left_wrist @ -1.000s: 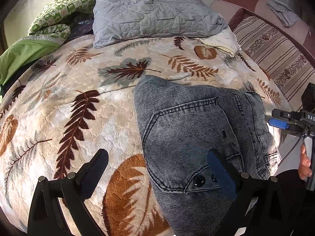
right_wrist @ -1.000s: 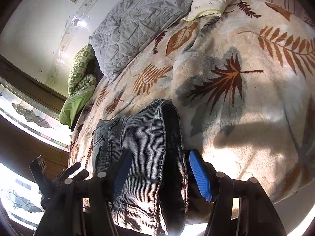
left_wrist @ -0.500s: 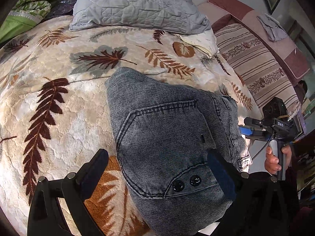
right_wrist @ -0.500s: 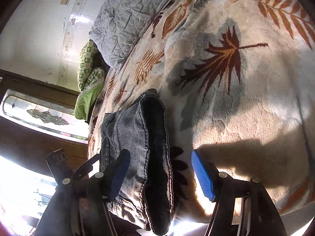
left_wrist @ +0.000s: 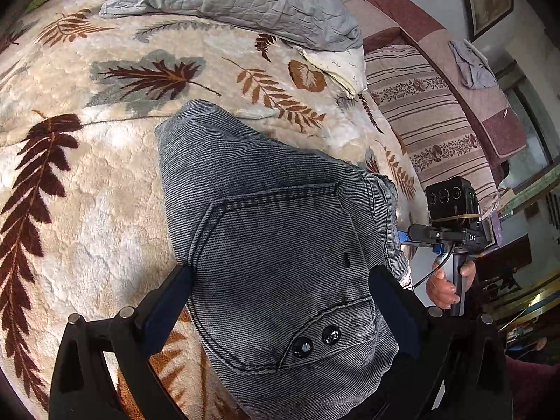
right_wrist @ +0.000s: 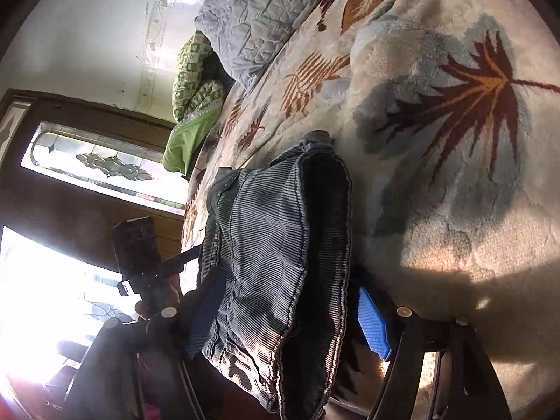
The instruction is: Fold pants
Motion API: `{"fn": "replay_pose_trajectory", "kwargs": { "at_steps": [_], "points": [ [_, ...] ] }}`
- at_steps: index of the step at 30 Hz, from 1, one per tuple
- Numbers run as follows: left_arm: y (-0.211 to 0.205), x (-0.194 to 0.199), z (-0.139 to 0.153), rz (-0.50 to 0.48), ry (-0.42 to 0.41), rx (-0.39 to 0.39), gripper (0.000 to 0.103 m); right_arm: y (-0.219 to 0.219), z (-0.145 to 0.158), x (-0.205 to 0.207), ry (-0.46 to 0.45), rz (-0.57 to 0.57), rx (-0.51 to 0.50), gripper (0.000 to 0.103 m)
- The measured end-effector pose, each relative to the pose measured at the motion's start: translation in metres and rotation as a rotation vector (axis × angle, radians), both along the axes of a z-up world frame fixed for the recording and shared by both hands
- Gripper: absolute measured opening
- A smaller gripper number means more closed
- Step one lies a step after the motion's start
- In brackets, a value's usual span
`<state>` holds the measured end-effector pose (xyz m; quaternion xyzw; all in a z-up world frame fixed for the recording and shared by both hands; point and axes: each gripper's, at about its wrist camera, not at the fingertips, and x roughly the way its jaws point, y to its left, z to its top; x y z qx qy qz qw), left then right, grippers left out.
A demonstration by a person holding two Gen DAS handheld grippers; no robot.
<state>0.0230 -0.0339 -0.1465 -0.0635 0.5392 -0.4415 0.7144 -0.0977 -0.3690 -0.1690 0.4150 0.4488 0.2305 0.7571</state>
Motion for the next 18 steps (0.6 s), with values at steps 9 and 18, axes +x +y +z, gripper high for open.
{"fn": "replay_pose_trajectory", "kwargs": {
  "at_steps": [9,18],
  "points": [
    [-0.011,0.021,-0.011,0.011,0.044,0.0,0.1,0.044,0.006,0.037,-0.033,0.124,-0.084,0.081],
    [-0.029,0.001,0.002,-0.113,-0.01,-0.067,0.1,0.069,0.005,0.046,-0.055,0.201,0.03,0.076]
  ]
}}
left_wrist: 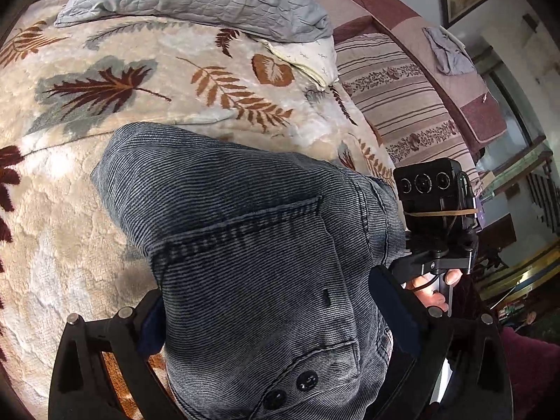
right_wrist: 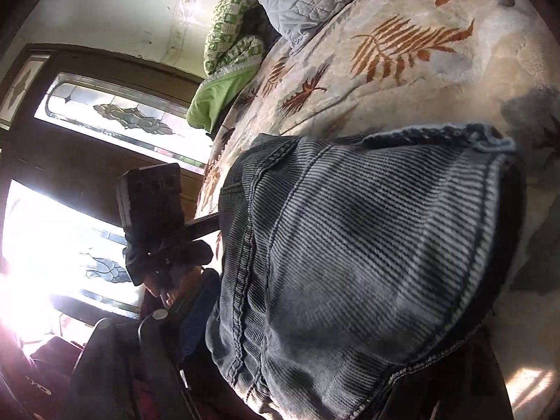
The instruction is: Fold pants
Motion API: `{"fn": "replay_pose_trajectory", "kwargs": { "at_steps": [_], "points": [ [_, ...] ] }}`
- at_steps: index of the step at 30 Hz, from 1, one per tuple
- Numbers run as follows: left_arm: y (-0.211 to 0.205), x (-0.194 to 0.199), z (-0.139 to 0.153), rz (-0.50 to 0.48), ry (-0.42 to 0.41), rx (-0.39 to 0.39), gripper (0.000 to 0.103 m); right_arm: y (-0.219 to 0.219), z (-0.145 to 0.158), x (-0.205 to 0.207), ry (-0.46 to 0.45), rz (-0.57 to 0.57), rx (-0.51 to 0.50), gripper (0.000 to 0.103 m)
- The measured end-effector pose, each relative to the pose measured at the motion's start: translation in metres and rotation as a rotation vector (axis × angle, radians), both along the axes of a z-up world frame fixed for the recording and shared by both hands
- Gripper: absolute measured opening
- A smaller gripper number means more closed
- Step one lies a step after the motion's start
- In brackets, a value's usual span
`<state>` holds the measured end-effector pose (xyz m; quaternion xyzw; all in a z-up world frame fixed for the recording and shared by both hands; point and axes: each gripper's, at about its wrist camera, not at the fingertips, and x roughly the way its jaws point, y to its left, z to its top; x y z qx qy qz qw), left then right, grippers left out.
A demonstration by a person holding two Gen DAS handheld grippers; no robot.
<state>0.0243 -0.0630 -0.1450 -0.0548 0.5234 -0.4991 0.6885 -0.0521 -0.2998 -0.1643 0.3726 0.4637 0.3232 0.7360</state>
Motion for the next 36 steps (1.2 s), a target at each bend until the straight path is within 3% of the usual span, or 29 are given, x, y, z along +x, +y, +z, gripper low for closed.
{"fn": "replay_pose_trajectory", "kwargs": {
  "at_steps": [4,6,7,9,14,21,29,36],
  "points": [
    [0.006,0.003,0.003,0.018,-0.011,0.003,0.087,0.015,0.01,-0.002,-0.023,0.008,-0.019,0.061],
    [0.013,0.008,0.002,0.043,0.002,0.004,0.071,0.012,0.015,-0.003,-0.031,-0.023,-0.007,0.044],
    [0.017,0.01,0.002,0.055,0.013,-0.002,0.067,0.01,0.019,-0.005,-0.04,-0.04,-0.001,0.042],
    [0.022,0.014,0.003,0.074,0.017,-0.007,0.049,0.011,0.029,-0.005,-0.06,-0.07,-0.007,0.04],
    [0.034,0.018,0.015,0.136,-0.013,0.002,0.035,0.026,0.049,0.006,-0.073,-0.101,-0.026,0.04],
    [0.06,0.034,0.063,0.244,-0.089,-0.048,0.033,0.032,0.075,0.032,-0.129,-0.15,0.047,0.04],
    [0.061,0.069,0.126,0.379,-0.192,0.046,0.033,0.044,0.111,0.076,-0.218,-0.206,0.095,0.04],
    [0.065,0.094,0.127,0.479,-0.197,0.053,0.033,0.046,0.1,0.123,-0.172,-0.252,0.199,0.04]
  ]
}}
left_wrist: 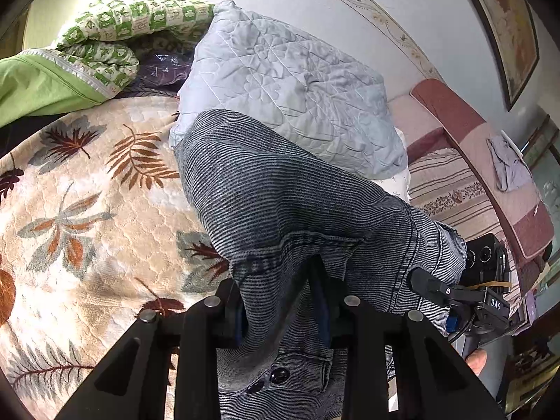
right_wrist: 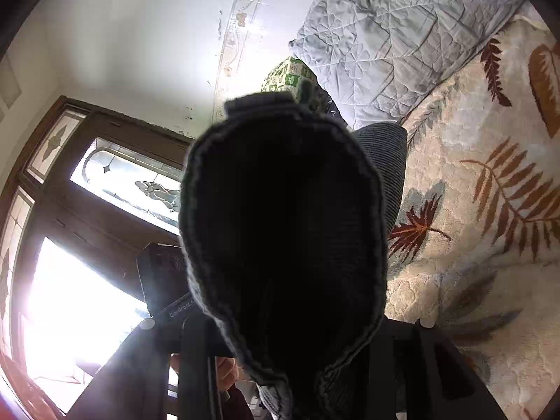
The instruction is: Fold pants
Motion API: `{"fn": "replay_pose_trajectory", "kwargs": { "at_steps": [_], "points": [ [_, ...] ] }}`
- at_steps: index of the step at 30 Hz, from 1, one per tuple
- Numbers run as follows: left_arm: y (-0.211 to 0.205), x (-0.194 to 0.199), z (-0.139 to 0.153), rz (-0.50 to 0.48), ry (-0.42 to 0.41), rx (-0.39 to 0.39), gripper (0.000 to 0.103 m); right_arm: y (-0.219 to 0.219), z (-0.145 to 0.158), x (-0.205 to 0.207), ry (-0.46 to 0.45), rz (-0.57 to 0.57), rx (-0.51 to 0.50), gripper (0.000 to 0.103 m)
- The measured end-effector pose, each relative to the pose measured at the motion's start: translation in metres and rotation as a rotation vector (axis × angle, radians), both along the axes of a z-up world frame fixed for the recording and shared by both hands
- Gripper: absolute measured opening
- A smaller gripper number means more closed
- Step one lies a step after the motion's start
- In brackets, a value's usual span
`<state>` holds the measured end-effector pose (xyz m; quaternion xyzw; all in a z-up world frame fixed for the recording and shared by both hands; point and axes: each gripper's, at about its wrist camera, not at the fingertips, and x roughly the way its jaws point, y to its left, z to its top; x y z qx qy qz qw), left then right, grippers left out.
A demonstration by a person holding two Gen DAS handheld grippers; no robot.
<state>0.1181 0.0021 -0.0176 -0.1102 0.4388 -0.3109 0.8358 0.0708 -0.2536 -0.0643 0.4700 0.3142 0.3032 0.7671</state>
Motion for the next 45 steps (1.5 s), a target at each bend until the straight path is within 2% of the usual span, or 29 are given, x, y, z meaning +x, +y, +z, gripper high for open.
{"fn": "replay_pose_trajectory", "kwargs": {
  "at_steps": [9,14,35,45],
  "points": [
    [-0.006,0.028,-0.038,0.027,0.07,0.086,0.033,-0.014,-0.046,0.024,0.123,0.019,0.037,0.04],
    [-0.003,0.031,-0.042,0.034,0.071,0.105,0.032,-0.014,-0.069,0.043,0.183,0.026,0.05,0.04],
    [-0.016,0.033,-0.045,0.062,-0.005,0.208,0.03,-0.019,-0.076,0.047,0.197,0.022,0.048,0.04],
    [-0.015,0.041,-0.051,0.066,-0.003,0.219,0.029,-0.015,-0.084,0.061,0.207,0.013,0.026,0.04]
  ]
}}
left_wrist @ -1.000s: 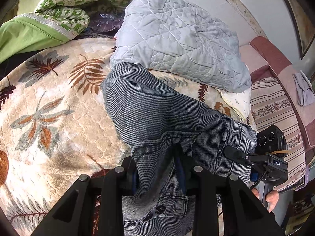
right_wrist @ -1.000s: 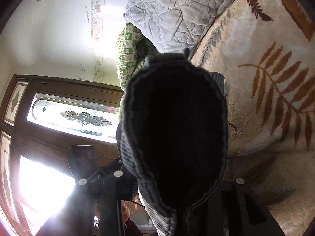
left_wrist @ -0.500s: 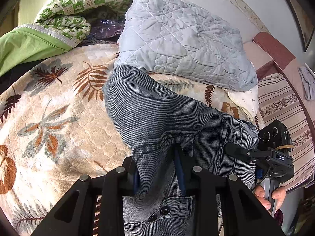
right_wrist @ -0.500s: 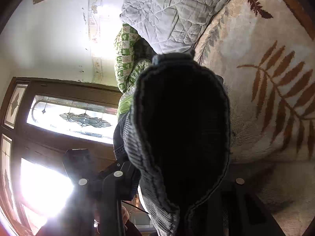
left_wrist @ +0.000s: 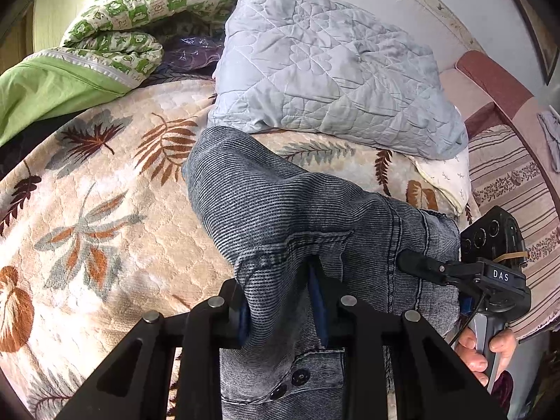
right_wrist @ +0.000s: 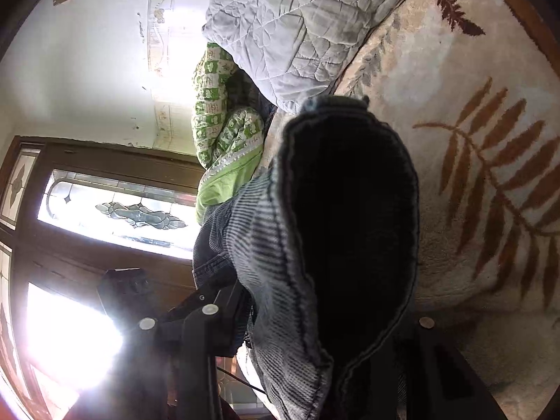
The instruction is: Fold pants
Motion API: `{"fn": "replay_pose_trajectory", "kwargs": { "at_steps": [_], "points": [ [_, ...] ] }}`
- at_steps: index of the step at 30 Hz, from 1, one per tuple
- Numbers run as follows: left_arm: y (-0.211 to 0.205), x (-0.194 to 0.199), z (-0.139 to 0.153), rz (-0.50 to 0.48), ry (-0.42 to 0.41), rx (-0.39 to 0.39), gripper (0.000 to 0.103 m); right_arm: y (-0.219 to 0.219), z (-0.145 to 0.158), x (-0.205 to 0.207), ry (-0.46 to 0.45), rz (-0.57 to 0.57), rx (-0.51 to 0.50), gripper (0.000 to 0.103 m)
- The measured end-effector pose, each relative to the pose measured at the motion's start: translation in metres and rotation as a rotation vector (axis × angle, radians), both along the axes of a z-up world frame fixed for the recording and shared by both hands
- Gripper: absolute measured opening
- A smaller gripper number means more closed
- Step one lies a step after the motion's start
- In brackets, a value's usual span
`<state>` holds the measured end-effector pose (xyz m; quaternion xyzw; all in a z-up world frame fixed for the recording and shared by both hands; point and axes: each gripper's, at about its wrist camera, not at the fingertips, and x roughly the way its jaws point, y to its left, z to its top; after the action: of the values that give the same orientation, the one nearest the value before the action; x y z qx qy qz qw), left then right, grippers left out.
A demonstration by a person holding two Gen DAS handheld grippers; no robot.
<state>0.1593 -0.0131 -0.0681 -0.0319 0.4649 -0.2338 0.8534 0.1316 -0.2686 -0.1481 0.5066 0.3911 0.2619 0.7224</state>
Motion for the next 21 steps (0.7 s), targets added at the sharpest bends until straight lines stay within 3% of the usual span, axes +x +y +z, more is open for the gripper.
{"fn": "replay_pose_trajectory", "kwargs": {
  "at_steps": [21],
  "points": [
    [-0.001,0.007,-0.005,0.002,0.009,0.008,0.029,-0.004,-0.018,0.004,0.026,-0.008,-0.008,0.04]
  ]
}}
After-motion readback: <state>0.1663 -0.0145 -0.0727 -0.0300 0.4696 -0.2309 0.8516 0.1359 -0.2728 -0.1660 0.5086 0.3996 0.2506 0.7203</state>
